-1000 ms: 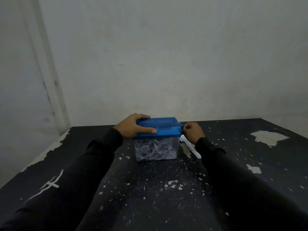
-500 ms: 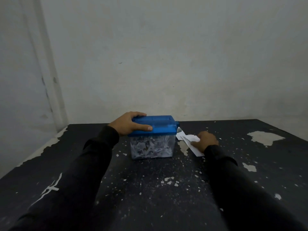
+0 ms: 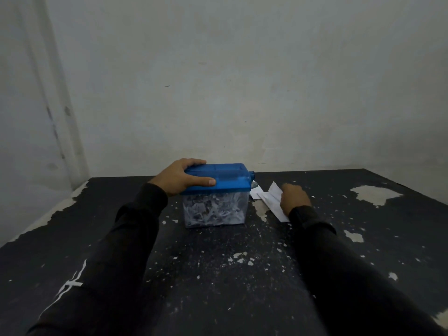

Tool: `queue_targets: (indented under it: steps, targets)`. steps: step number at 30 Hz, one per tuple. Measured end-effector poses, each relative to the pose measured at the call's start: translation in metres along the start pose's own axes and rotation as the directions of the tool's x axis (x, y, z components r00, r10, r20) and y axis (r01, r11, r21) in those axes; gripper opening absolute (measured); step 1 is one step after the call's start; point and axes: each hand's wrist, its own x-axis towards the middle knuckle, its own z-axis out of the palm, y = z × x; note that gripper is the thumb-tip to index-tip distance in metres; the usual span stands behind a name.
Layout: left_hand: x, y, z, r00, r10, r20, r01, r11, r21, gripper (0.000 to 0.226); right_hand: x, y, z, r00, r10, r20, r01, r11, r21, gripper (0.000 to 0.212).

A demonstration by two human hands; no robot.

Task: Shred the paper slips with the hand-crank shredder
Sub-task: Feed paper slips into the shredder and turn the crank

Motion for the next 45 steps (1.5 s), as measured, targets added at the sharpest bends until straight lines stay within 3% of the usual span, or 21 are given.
queue_targets:
  steps: [9,13,18,23,26,32,36,41,45]
  targets:
    - [-0.002,0.001,0.002,1.000,0.023,-0.007,-0.023,0.999,-0.040,0.103,-0.002,-0.003,-0.010,0.977,-0.119,-0.176,0.142,0.982,0.123,0.028]
    - [-0.003,0.000,0.004,0.999,0.031,-0.013,-0.032,0.998,-0.055,0.093,-0.003,-0.006,-0.013,0.965,-0.166,-0.202,0.219,0.935,0.280,0.024]
    - [-0.005,-0.001,0.003,0.999,0.030,-0.009,-0.031,0.996,-0.081,0.092,-0.006,-0.006,-0.017,0.947,-0.211,-0.240,0.279,0.915,0.293,0.025]
    - [-0.007,0.000,0.003,0.998,0.022,-0.066,-0.023,1.000,-0.005,0.106,-0.017,-0.023,-0.044,0.900,-0.164,-0.405,0.364,0.794,0.487,0.036]
    - [-0.008,0.004,0.000,0.990,0.074,-0.123,-0.059,0.991,0.122,0.105,-0.019,-0.037,-0.065,0.870,-0.131,-0.475,0.435,0.657,0.615,0.035]
    - [-0.003,0.034,0.008,0.934,0.263,-0.243,-0.246,0.964,0.097,0.040,-0.017,-0.080,-0.094,0.912,-0.153,-0.380,0.410,0.355,0.841,0.025]
    - [0.005,0.055,0.015,0.959,0.198,-0.201,-0.210,0.977,-0.035,0.044,-0.022,-0.119,-0.091,0.934,-0.208,-0.290,0.339,0.260,0.904,0.029]
    - [0.014,0.051,0.014,0.944,0.162,-0.286,-0.226,0.952,-0.205,0.018,-0.024,-0.159,-0.084,0.938,-0.226,-0.263,0.299,0.142,0.944,0.031]
    - [0.018,0.037,0.006,0.905,0.170,-0.390,-0.273,0.935,-0.227,0.009,-0.021,-0.170,-0.079,0.949,-0.266,-0.172,0.225,0.186,0.956,0.051]
